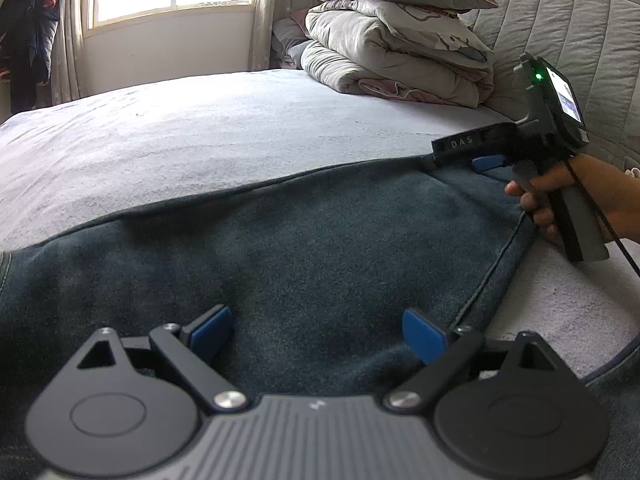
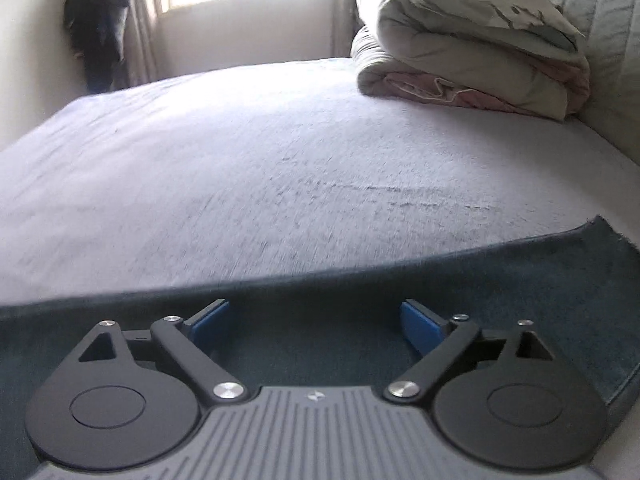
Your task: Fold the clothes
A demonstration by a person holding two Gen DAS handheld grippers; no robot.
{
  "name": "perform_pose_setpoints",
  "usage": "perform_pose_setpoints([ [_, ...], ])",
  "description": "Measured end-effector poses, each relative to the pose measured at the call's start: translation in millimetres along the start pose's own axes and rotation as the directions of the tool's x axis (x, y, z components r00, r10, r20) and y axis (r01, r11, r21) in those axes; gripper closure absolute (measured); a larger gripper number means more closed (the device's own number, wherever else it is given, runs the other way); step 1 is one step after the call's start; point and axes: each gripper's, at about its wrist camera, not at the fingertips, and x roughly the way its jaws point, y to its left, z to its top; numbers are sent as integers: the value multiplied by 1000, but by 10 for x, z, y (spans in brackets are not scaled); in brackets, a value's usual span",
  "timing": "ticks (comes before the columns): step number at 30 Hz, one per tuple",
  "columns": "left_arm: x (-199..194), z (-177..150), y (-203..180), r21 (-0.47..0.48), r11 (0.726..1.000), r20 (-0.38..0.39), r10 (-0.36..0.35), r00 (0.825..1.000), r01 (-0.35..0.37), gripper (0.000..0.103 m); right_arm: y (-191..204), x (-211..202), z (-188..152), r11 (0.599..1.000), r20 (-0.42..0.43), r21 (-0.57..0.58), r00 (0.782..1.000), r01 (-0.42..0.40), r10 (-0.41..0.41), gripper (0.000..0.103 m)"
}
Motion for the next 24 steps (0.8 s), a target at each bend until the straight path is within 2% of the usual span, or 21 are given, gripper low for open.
perform_pose_setpoints([
  [4, -32, 10, 78, -39, 999, 12, -35, 999, 35, 8, 46, -164, -62, 999, 6, 34, 1000, 7, -7, 10],
  [7, -121, 16, 262, -137, 985, 54, -100, 994, 106, 8, 122, -378, -146, 998, 1, 34, 999, -51, 51, 10],
  [9, -220, 28, 403, -212, 971, 72, -99, 992, 113, 8, 220, -521, -166, 996, -8, -16, 996, -86, 86, 10],
  [12, -444, 46, 608, -245, 969, 97, -13, 995, 37, 10, 375, -749, -165, 988, 3, -92, 992, -122, 122, 10],
  [16, -773, 3, 924, -253, 962, 111, 133, 985, -101, 25, 553, -963, -158, 980, 10, -102, 985, -172, 174, 10],
  [17, -847, -19, 993, -260, 959, 120, 152, 981, -117, 26, 604, -993, -162, 978, 7, -103, 983, -183, 185, 10],
  [19, -962, -28, 1129, -251, 958, 133, 177, 975, -140, 26, 717, -1040, -184, 973, -4, -112, 980, -200, 201, 10],
  [21, -988, 5, 1245, -224, 958, 112, 206, 972, -177, 26, 822, -1086, -213, 970, -11, -117, 977, -215, 215, 10],
  [24, -907, 81, 1427, -197, 972, 36, 139, 990, -129, 34, 920, -1131, -261, 966, -23, -118, 973, -230, 229, 10],
])
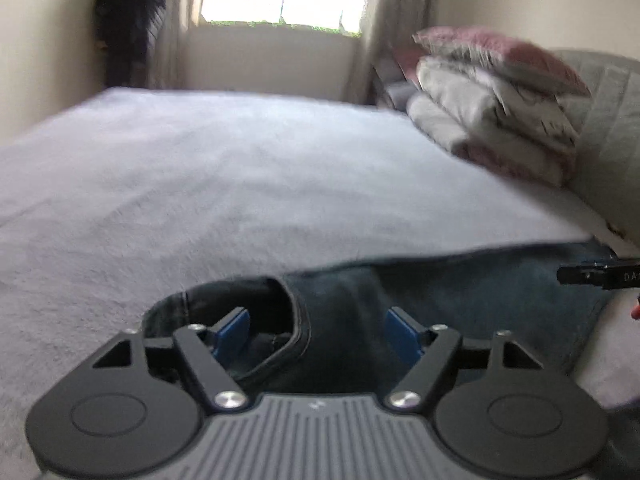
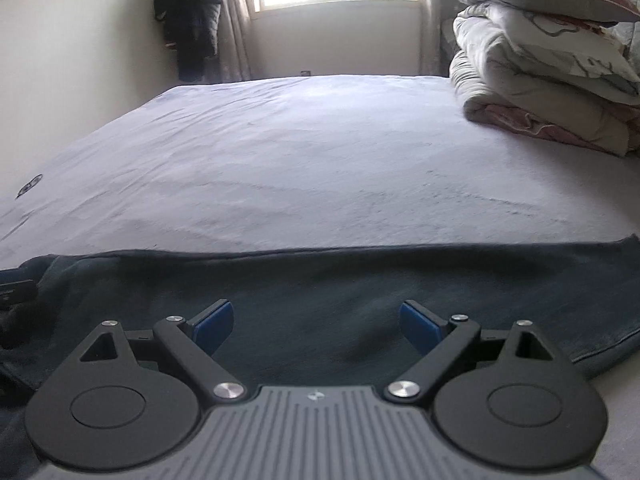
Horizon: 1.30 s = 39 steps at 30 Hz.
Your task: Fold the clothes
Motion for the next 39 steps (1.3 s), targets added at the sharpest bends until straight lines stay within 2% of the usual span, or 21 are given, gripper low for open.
perform_pose_setpoints([
  [1, 32, 23, 18, 16, 999, -27, -28, 999, 29, 44, 21, -1, -14, 1000, -3, 1, 1000, -2, 2, 10],
  [4, 84, 59, -32, 86, 994, -75, -63, 995, 69, 52, 47, -21, -62, 1000, -4, 18, 1000, -10, 10, 10],
  [6, 146, 68, -37, 113, 988, -122, -87, 989, 101, 53, 49, -29, -102, 999, -8, 39, 1000, -17, 18, 10],
  [9, 352, 63, 47, 70, 978, -252, -172, 952, 195, 54, 47, -7, -153, 997, -21, 69, 999, -22, 24, 10],
  [11, 460, 83, 215, -80, 963, -264, -270, 926, 258, 54, 51, 10, -174, 997, -27, 81, 999, -21, 23, 10],
  [12, 504, 97, 356, -204, 936, -238, -333, 913, 288, 55, 52, 16, -185, 996, -28, 86, 999, -21, 23, 10],
  [13, 541, 97, 517, -336, 895, -197, -371, 907, 293, 65, 53, 19, -192, 996, -29, 92, 999, -23, 26, 10],
  [14, 535, 98, 624, -406, 873, -161, -359, 919, 270, 79, 55, 19, -198, 995, -29, 96, 999, -27, 30, 10],
  [16, 427, 84, 774, -469, 858, -73, -273, 959, 209, 79, 60, 8, -207, 994, -28, 101, 999, -32, 35, 10],
  [18, 318, 37, 854, -500, 850, -23, -207, 978, 168, 79, 67, -8, -209, 994, -27, 99, 999, -36, 39, 10],
  [20, 264, -14, 925, -536, 830, -5, -189, 982, 157, 74, 74, -26, -204, 995, -24, 96, 999, -38, 41, 10],
  [21, 257, -35, 945, -551, 817, -8, -207, 978, 169, 74, 79, -34, -200, 994, -23, 97, 999, -40, 42, 10],
  [23, 260, -52, 916, -549, 805, -18, -282, 959, 226, 63, 91, -48, -192, 994, -18, 100, 999, -44, 46, 10],
  [26, 342, -4, 775, -482, 837, -76, -333, 940, 258, 60, 139, -55, -184, 993, -14, 102, 998, -57, 59, 10],
  [28, 419, 22, 717, -459, 847, -107, -351, 930, 267, 61, 187, -52, -183, 993, -15, 96, 998, -65, 67, 10],
  [30, 462, 39, 739, -480, 836, -103, -353, 930, 264, 82, 240, -43, -182, 993, -16, 87, 997, -74, 76, 10],
  [31, 476, 37, 760, -504, 828, -94, -337, 937, 247, 97, 267, -36, -183, 993, -18, 82, 997, -79, 81, 10],
  [33, 459, 26, 751, -512, 836, -70, -273, 960, 200, 99, 313, -24, -186, 993, -21, 77, 996, -85, 87, 10],
  [35, 442, 35, 599, -430, 895, -81, -171, 982, 120, 98, 344, -22, -189, 994, -20, 70, 996, -84, 86, 10],
  [37, 459, 44, 365, -287, 957, -99, -65, 993, 34, 94, 363, -28, -195, 995, -21, 61, 997, -78, 79, 10],
  [39, 401, 82, 193, -179, 983, -83, 10, 996, -25, 88, 364, -55, -203, 996, -17, 56, 997, -71, 72, 10],
])
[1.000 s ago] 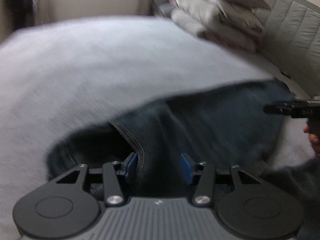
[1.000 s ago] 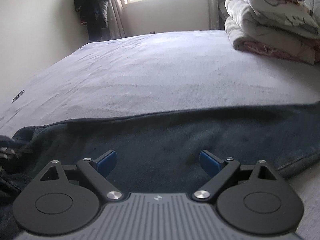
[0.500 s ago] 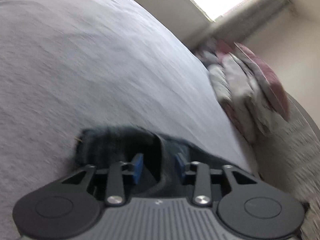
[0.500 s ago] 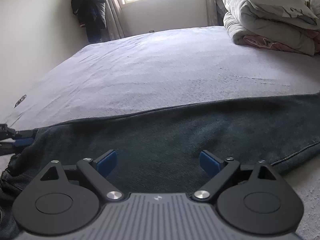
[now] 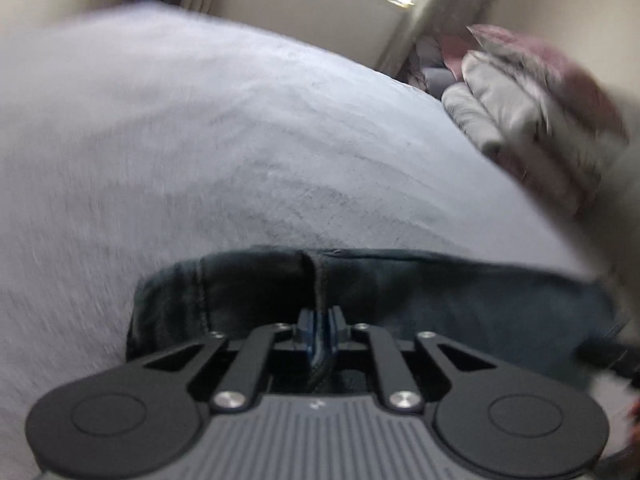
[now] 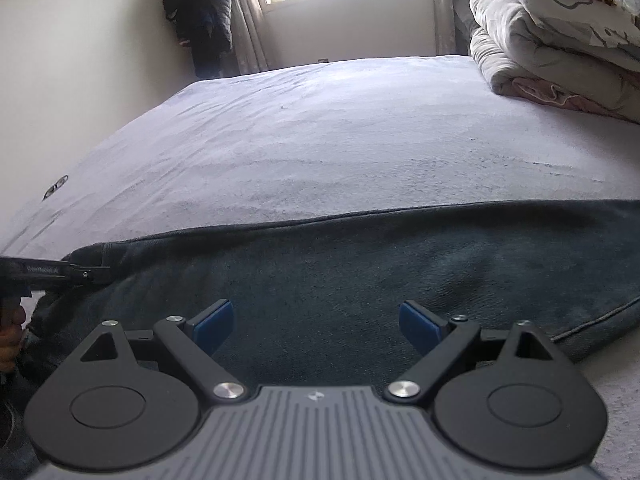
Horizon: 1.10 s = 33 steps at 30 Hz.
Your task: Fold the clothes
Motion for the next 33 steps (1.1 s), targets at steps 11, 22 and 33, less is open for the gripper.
perform_pose_setpoints([
  [11, -8, -254, -364, 316, 942, 90, 87, 992, -112, 49, 197, 143, -182, 987, -79, -162, 997, -7, -6, 10],
  [22, -239, -303, -411, 195, 969, 165, 124, 979, -155, 46, -34, -342, -295, 992, -41, -125, 999, 25, -30, 12],
  [33, -764, -935, -726, 205, 973, 141, 79, 987, -107, 39, 471, -941, -1100, 983, -41, -177, 998, 45, -53, 12],
])
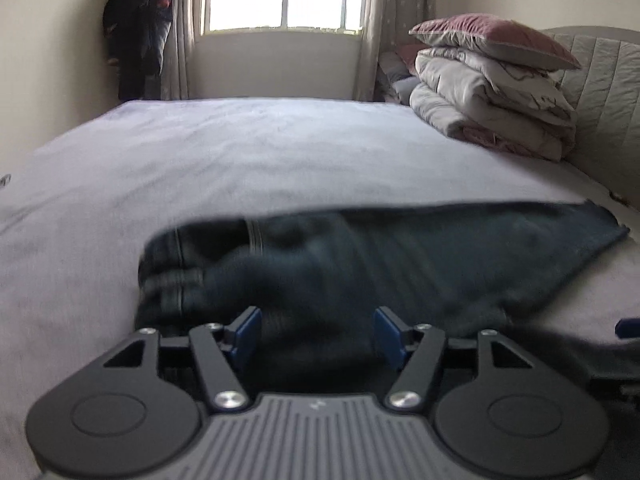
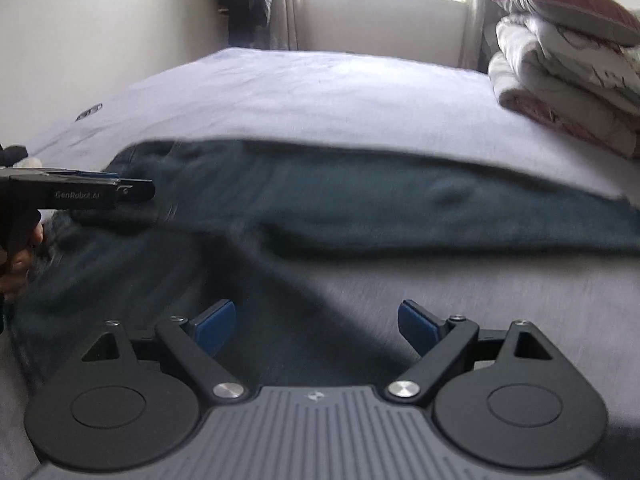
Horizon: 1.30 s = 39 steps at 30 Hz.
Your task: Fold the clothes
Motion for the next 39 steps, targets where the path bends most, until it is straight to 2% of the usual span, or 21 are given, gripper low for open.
perform_pose_setpoints([
  [2, 0, -111, 2, 14, 1000, -14, 13, 1000, -13, 39, 37, -33, -170, 1000, -11, 6, 1000, 29, -29, 12],
  [5, -29, -260, 44, 31, 998, -34, 48, 998, -47, 39, 32, -172, -375, 997, 30, 25, 997, 75, -76, 12],
  [10, -182, -404, 153, 8, 997, 1, 73, 997, -73, 39, -116, -425, -592, 988, 53, 89, 990, 127, -132, 11],
  [16, -421, -550, 163, 60, 992, 38, 108, 993, -111, 39, -265, -587, -818, 969, 61, 161, 978, 188, -200, 11],
  [23, -691, -646, 402, -43, 998, 35, 36, 999, -34, 39, -380, -727, -1011, 960, 87, 182, 969, 215, -233, 10],
  [25, -819, -680, 439, -64, 997, 37, 49, 998, -46, 38, -399, -786, -1073, 961, 108, 173, 965, 217, -238, 10],
  [28, -1042, -754, 502, -88, 995, 55, 57, 997, -52, 38, -375, -900, -1143, 974, 151, 141, 969, 175, -196, 10],
  [30, -1165, -794, 535, -105, 993, 62, 59, 996, -52, 38, -281, -966, -1159, 990, 189, 73, 973, 119, -131, 10],
  [33, -1327, -821, 533, -131, 986, 64, 109, 992, -100, 36, -48, -1036, -1169, 997, 230, -69, 973, 25, -9, 10],
  [35, -1374, -837, 556, -173, 976, 44, 144, 989, -134, 36, 125, -1037, -1171, 989, 232, -146, 970, -35, 68, 12],
  [38, -1316, -882, 666, -288, 947, -29, 139, 990, -142, 36, 373, -961, -1164, 967, 204, -239, 969, -88, 139, 18],
  [39, -1276, -898, 713, -331, 934, -52, 126, 991, -136, 37, 457, -921, -1165, 956, 192, -277, 970, -95, 152, 24],
])
